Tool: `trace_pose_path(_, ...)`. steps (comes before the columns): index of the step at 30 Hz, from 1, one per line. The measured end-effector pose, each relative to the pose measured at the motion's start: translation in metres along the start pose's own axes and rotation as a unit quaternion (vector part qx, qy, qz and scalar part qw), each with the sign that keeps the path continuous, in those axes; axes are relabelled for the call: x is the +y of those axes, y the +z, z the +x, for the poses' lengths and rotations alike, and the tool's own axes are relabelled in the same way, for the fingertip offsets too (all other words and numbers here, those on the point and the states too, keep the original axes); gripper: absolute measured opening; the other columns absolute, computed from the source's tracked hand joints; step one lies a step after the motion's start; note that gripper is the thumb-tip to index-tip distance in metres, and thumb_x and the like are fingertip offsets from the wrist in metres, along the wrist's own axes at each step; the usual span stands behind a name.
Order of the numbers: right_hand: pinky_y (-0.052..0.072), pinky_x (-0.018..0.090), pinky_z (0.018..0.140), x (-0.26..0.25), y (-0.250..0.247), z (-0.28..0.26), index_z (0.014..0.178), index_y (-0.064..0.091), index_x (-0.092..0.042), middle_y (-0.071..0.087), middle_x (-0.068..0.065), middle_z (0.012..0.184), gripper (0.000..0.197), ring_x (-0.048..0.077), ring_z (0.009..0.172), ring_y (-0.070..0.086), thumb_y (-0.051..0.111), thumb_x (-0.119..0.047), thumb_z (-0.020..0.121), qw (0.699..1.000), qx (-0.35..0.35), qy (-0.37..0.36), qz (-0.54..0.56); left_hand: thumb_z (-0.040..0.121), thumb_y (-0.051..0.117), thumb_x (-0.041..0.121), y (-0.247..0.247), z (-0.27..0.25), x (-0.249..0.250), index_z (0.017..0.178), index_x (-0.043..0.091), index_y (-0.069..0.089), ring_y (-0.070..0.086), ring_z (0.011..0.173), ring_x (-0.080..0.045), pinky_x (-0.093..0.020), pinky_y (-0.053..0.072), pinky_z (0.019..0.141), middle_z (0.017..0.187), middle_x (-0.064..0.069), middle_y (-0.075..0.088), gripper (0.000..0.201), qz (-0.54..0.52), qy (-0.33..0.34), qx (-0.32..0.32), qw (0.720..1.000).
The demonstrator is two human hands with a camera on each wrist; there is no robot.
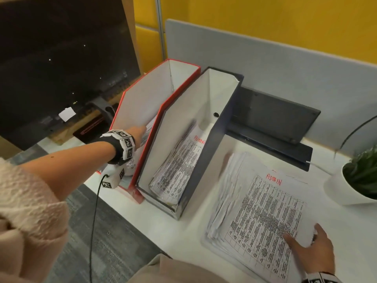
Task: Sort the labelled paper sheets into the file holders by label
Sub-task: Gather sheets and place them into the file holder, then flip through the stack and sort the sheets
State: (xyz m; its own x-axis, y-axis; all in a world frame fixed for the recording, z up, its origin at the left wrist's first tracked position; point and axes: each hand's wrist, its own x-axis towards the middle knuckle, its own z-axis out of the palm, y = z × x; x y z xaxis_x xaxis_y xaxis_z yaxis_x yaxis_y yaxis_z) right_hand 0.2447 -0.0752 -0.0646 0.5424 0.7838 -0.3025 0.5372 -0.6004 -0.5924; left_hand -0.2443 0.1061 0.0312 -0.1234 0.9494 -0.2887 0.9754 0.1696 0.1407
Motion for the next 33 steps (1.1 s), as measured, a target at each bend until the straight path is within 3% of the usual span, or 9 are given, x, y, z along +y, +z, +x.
trace_pose_path(3,0.028,0.050,0.111,0.002,0.002,0.002,0.145,0.022,-0.002,0.033,0.021,0.147,0.105,0.038,0.134,0.034,0.084,-0.025,0.064,1.000,0.003,0.004,-0.006,0.097,0.042,0.018,-0.002,0.003,-0.007,0.114,0.013,0.045,0.050,0.097,-0.028,-0.039,0.038,0.091,0.099,-0.010,0.055,0.018,-0.010,-0.012,0.037,0.999)
trace_pose_path(6,0.029,0.050,0.111,0.004,0.005,0.003,0.145,0.023,-0.005,0.034,0.023,0.145,0.106,0.038,0.132,0.035,0.085,-0.026,0.062,1.000,0.014,0.006,-0.011,0.070,0.077,0.010,-0.020,0.000,-0.008,0.134,0.016,0.032,0.057,0.103,-0.032,-0.044,0.047,0.090,0.112,-0.011,0.059,0.079,0.019,-0.006,0.013,1.000)
trace_pose_path(8,0.030,0.050,0.110,0.005,0.006,0.003,0.145,0.023,-0.006,0.036,0.023,0.143,0.106,0.038,0.132,0.036,0.085,-0.028,0.062,1.000,0.015,0.002,-0.012,0.061,0.085,0.015,-0.034,-0.002,-0.004,0.136,0.017,0.031,0.057,0.101,-0.029,-0.040,0.048,0.086,0.110,-0.009,0.060,0.092,-0.008,-0.010,0.023,1.000)
trace_pose_path(15,0.037,0.052,0.104,0.007,0.008,0.005,0.140,0.032,-0.004,0.043,0.024,0.135,0.096,0.040,0.124,0.043,0.086,-0.021,0.062,1.000,0.022,-0.016,-0.009,0.085,0.062,0.010,-0.091,-0.029,0.039,0.112,0.020,0.058,0.056,0.089,-0.018,-0.034,0.048,0.077,0.106,-0.003,0.061,0.029,-0.107,0.052,0.192,0.974)
trace_pose_path(21,0.037,0.045,0.103,0.003,0.009,-0.002,0.142,0.031,-0.010,0.043,0.019,0.130,0.094,0.036,0.122,0.044,0.084,-0.019,0.065,0.999,0.024,-0.024,0.012,0.087,0.056,0.013,-0.114,-0.092,0.144,0.098,0.016,0.064,0.056,0.071,0.001,-0.005,0.043,0.063,0.089,0.008,0.061,0.014,-0.250,0.280,0.318,0.871)
trace_pose_path(25,0.035,0.039,0.105,0.002,0.007,-0.004,0.144,0.027,-0.011,0.041,0.017,0.131,0.099,0.032,0.124,0.042,0.085,-0.019,0.064,1.000,0.012,-0.017,0.023,0.085,0.059,0.014,-0.071,-0.119,0.212,0.092,0.017,0.064,0.057,0.067,0.000,-0.005,0.041,0.060,0.079,0.011,0.061,0.009,-0.348,0.370,0.226,0.831)
trace_pose_path(28,0.035,0.039,0.109,0.001,0.005,-0.005,0.145,0.026,-0.012,0.039,0.015,0.134,0.098,0.029,0.126,0.040,0.084,-0.021,0.066,1.000,0.000,-0.008,0.026,0.085,0.059,0.016,-0.007,-0.116,0.246,0.093,0.018,0.066,0.060,0.070,-0.011,-0.022,0.049,0.069,0.080,0.005,0.064,0.011,-0.301,0.340,0.111,0.884)
trace_pose_path(31,0.034,0.039,0.109,-0.002,0.002,-0.006,0.146,0.025,-0.012,0.038,0.014,0.135,0.098,0.028,0.127,0.040,0.082,-0.023,0.068,1.000,-0.009,-0.004,0.015,0.090,0.053,0.018,0.056,-0.100,0.253,0.104,0.013,0.064,0.060,0.101,-0.023,-0.030,0.048,0.084,0.102,-0.006,0.065,0.018,-0.162,0.240,-0.029,0.957)
trace_pose_path(33,0.035,0.039,0.109,-0.004,0.001,-0.007,0.146,0.025,-0.013,0.039,0.013,0.135,0.097,0.028,0.127,0.040,0.081,-0.025,0.068,1.000,-0.012,-0.001,0.004,0.092,0.053,0.020,0.084,-0.091,0.251,0.095,0.005,0.065,0.061,0.095,-0.027,-0.031,0.049,0.077,0.096,-0.011,0.066,0.020,-0.106,0.186,-0.079,0.974)
